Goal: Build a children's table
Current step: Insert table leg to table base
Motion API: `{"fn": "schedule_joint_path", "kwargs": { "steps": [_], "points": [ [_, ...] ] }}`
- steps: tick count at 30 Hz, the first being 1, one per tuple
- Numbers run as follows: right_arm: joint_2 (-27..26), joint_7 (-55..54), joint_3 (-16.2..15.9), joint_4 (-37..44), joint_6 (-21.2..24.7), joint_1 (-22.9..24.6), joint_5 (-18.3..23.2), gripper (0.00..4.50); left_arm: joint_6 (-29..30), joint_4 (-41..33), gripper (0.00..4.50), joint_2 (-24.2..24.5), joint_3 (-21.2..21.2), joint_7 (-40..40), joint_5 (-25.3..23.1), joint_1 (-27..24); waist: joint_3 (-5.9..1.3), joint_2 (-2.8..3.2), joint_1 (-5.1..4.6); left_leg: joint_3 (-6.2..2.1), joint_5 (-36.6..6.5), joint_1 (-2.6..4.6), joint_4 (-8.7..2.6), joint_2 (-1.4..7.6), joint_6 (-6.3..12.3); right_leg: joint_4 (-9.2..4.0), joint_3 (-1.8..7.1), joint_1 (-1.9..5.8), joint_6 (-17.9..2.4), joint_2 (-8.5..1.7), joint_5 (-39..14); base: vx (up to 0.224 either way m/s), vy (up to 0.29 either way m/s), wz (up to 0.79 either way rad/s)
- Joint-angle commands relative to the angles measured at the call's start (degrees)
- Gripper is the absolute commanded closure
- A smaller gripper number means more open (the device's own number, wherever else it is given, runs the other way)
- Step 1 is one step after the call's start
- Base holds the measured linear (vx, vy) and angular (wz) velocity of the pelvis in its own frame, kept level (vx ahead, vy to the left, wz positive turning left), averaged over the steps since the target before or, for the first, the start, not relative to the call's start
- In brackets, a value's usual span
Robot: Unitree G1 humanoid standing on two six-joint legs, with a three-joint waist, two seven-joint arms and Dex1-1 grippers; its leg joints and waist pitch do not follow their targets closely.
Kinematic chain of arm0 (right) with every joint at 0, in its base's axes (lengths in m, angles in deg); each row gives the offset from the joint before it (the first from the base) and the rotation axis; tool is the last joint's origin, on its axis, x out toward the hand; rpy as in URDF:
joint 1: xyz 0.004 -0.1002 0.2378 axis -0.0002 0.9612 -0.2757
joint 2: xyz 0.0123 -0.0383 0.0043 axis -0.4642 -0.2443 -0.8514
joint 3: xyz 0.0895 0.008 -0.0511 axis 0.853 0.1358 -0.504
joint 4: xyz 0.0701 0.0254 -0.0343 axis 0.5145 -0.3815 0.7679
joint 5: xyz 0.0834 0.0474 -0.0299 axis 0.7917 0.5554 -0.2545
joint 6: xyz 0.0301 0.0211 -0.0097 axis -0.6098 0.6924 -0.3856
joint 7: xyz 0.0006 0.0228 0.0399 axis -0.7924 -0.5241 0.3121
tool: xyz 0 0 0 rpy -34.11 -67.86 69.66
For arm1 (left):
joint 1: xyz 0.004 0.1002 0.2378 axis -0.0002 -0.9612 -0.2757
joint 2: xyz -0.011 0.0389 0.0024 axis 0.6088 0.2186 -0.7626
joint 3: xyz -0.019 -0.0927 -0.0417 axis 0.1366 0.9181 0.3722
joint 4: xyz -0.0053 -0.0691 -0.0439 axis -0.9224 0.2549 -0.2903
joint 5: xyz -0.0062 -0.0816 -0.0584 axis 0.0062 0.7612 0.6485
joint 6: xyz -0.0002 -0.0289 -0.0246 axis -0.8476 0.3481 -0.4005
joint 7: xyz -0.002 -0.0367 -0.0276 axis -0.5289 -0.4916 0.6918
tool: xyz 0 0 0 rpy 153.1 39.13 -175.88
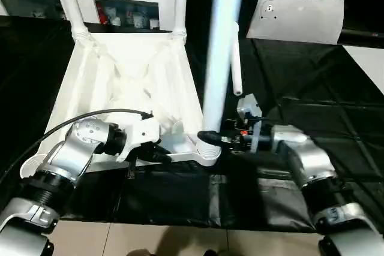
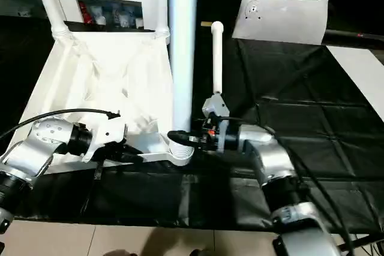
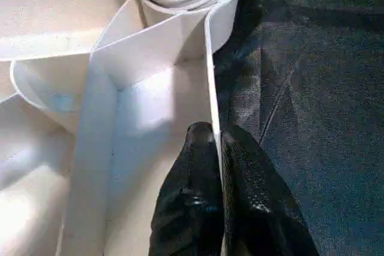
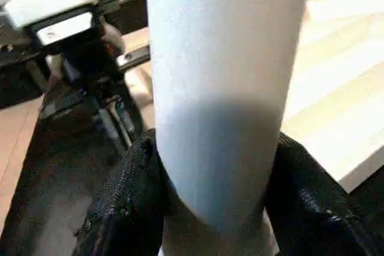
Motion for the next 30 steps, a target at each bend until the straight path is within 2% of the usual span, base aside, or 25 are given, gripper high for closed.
{"fn": "schedule_joint_path", "kwargs": {
  "steps": [1,3,7,12,18,22,23,25,27,28,29,30],
  "points": [
    [0.1,-3.1,-0.4,-2.2,2.1,1.7,-1.7,2.59,-0.1,-2.0,4.50,-0.9,-1.5,0.2,-0.6,-0.6,-2.57,1.04,-0.01,-2.48,-14.9,0.11,-5.15,6.66,0.53,-4.39,4.60,1.48,-12.3,-7.26,-23.7,0.000,0.000,0.00],
    [-0.4,-4.8,1.8,-2.2,2.5,2.7,-0.3,2.59,0.4,-2.4,4.50,-1.2,-0.8,-0.7,-0.2,-1.2,-2.83,1.11,0.09,-2.36,-13.5,0.07,-5.13,6.69,0.47,-4.05,4.59,1.66,-12.9,-7.13,-20.3,0.000,0.000,0.00],
    [-0.4,-7.0,4.0,-1.9,2.2,5.1,0.9,2.59,1.2,-3.6,4.50,-1.4,0.2,-2.3,0.3,-2.4,-3.16,1.41,0.39,-2.06,-11.3,0.04,-4.91,6.55,0.75,-3.53,4.43,1.95,-14.4,-6.95,-14.0,0.000,0.000,0.00],
    [-0.4,-8.5,6.2,1.7,1.5,10.2,2.0,2.59,1.4,-4.4,4.50,-2.0,0.8,-4.8,0.2,-3.4,-3.38,1.43,0.80,-2.01,-10.4,0.03,-4.78,6.45,1.16,-3.52,4.33,2.21,-14.2,-6.89,-13.7,0.000,0.000,0.00],
    [-0.4,-9.4,8.3,4.7,1.1,12.8,4.0,2.59,0.8,-3.5,4.50,-2.5,1.3,-7.4,-1.0,-3.1,-3.56,1.51,1.43,-1.92,-9.6,0.16,-4.57,6.42,1.59,-3.36,4.27,2.31,-14.4,-6.88,-12.0,0.000,0.000,0.00],
    [0.0,-10.1,8.1,6.9,0.4,14.2,4.3,2.59,0.2,-3.2,4.50,-3.0,1.8,-9.2,-1.1,-3.3,-3.86,1.13,1.73,-1.78,-7.3,0.18,-4.36,6.31,2.06,-2.98,4.16,2.45,-14.6,-6.78,-9.3,0.000,0.000,0.00],
    [-0.1,-10.4,8.2,7.4,0.2,14.3,4.3,2.59,0.1,-3.2,4.50,-3.2,2.1,-9.9,-1.2,-3.3,-3.85,1.19,1.78,-1.80,-6.9,0.16,-4.32,6.31,2.15,-2.88,4.15,2.47,-14.6,-6.80,-8.9,0.000,0.000,0.00],
    [-0.9,-11.0,8.7,9.3,1.1,13.4,5.7,2.59,-2.3,-2.6,4.50,-4.3,3.4,-10.9,0.2,-3.0,-3.88,0.71,1.74,-1.68,-6.2,0.04,-4.15,6.21,2.69,-2.88,4.15,2.55,-14.7,-6.82,-8.8,0.000,0.000,0.00],
    [-1.3,-11.1,8.5,11.0,1.9,12.7,6.4,2.59,-3.0,-3.0,3.94,-4.1,4.0,-9.7,1.4,-3.1,-3.84,0.71,1.74,-1.77,-5.9,-0.10,-4.15,6.17,2.92,-2.89,4.10,2.65,-14.3,-6.85,-9.9,0.000,0.000,0.00],
    [-1.3,-11.1,8.3,11.6,2.1,12.4,6.5,2.59,-3.3,-3.1,3.94,-4.1,4.2,-9.4,1.9,-3.1,-3.87,0.53,1.67,-1.76,-5.9,-0.13,-4.11,6.13,3.01,-2.90,4.10,2.69,-14.1,-6.86,-10.2,0.000,0.000,0.00],
    [-1.4,-11.3,8.0,12.5,2.5,12.2,6.7,2.59,-3.0,-3.5,3.91,-4.0,4.7,-8.8,2.8,-3.3,-3.91,0.72,1.73,-1.74,-5.7,-0.11,-3.98,6.09,3.08,-2.93,4.12,2.62,-13.9,-6.96,-10.8,0.000,0.000,0.00],
    [-1.4,-11.3,8.0,12.5,2.5,12.2,6.7,2.59,-3.0,-3.5,3.79,-4.0,4.7,-8.8,2.8,-3.3,-3.89,0.62,1.75,-1.70,-5.5,-0.14,-3.96,6.05,3.12,-2.88,4.11,2.57,-13.9,-6.91,-10.9,0.000,0.000,0.00]
  ]
}}
